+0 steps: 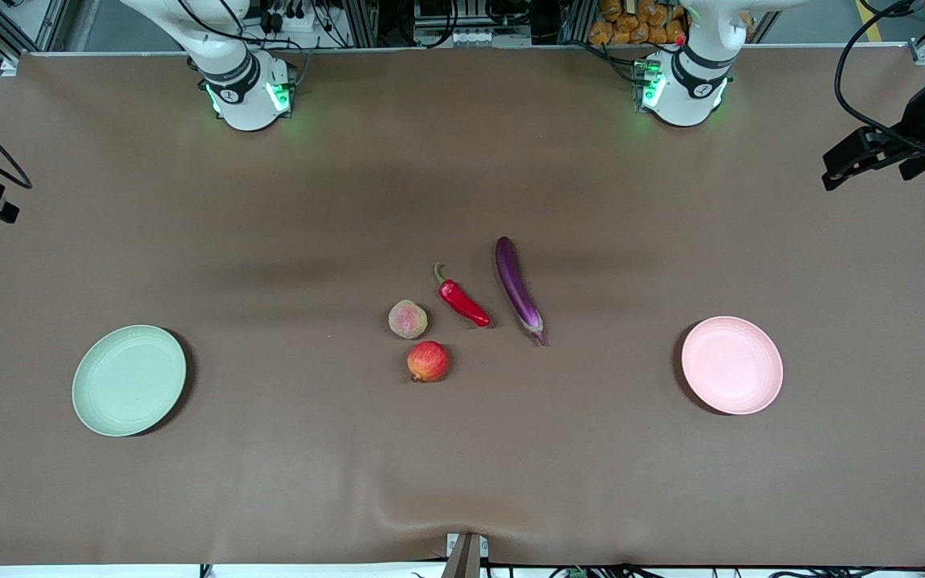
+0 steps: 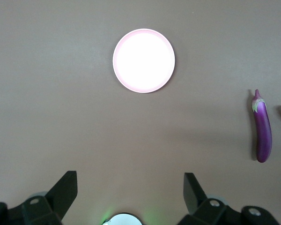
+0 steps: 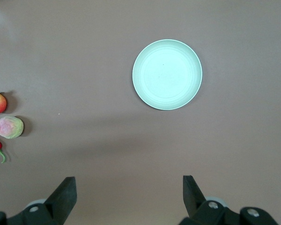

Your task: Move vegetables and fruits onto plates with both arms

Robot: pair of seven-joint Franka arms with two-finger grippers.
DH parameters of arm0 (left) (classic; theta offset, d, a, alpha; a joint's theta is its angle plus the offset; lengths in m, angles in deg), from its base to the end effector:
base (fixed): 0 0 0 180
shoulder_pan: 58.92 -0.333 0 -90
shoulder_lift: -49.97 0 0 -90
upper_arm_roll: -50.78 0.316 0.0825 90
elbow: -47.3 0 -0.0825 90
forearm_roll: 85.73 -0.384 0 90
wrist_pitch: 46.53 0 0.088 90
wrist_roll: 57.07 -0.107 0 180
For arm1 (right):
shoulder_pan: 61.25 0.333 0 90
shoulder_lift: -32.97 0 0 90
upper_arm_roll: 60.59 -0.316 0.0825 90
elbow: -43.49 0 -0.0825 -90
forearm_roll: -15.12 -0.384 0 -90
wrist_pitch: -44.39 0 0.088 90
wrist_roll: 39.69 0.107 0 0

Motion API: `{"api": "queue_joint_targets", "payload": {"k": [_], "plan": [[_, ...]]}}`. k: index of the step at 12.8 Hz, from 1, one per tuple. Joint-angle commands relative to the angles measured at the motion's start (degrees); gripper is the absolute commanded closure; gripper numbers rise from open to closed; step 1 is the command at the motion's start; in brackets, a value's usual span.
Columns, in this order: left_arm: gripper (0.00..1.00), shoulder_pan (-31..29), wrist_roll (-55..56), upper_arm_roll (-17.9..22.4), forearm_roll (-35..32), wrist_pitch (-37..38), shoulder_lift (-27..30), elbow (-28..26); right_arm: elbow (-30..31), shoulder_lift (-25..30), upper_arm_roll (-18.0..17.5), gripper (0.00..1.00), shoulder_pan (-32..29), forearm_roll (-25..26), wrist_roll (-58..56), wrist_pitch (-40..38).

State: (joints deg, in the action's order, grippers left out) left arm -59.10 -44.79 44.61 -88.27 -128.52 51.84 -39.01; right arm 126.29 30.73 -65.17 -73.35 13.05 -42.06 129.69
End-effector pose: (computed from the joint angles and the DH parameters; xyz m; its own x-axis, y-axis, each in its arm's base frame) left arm 0.5273 -0.0512 0.6602 0.9928 0.1157 -0.0317 0.1138 -0.9919 -0.0556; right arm 0.5543 -0.0701 0.6545 0.9962 -0.0869 0.0063 -0.0866 -0.9955 -0.0389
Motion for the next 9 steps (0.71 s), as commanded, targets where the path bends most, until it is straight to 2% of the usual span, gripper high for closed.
{"api": "queue_joint_targets", "payload": {"k": [1,3,6,9], "plan": [[0.00,-0.3,1.0,-0.4,-0.4,0.6,-0.4,-0.4,0.4,1.0,0.2,0.00,0.1,0.0,-0.2,-0.3],[0.00,0.4,5.8,-1.4,2.4,-1.9,-1.2,-3.8,0.4,1.1,0.3,0.00,-0.1,0.0,-0.1,-0.6],[0.00,1.2,13.9,-8.2,2.2,-11.9,-4.3,-11.6,0.5,1.0,0.5,0.00,-0.4,-0.2,-0.1,-0.6],[0.00,2.8,28.9,-14.4,2.1,-18.7,-12.1,-12.9,0.5,1.0,0.5,0.00,-0.5,-0.3,-0.1,-0.6]]}}
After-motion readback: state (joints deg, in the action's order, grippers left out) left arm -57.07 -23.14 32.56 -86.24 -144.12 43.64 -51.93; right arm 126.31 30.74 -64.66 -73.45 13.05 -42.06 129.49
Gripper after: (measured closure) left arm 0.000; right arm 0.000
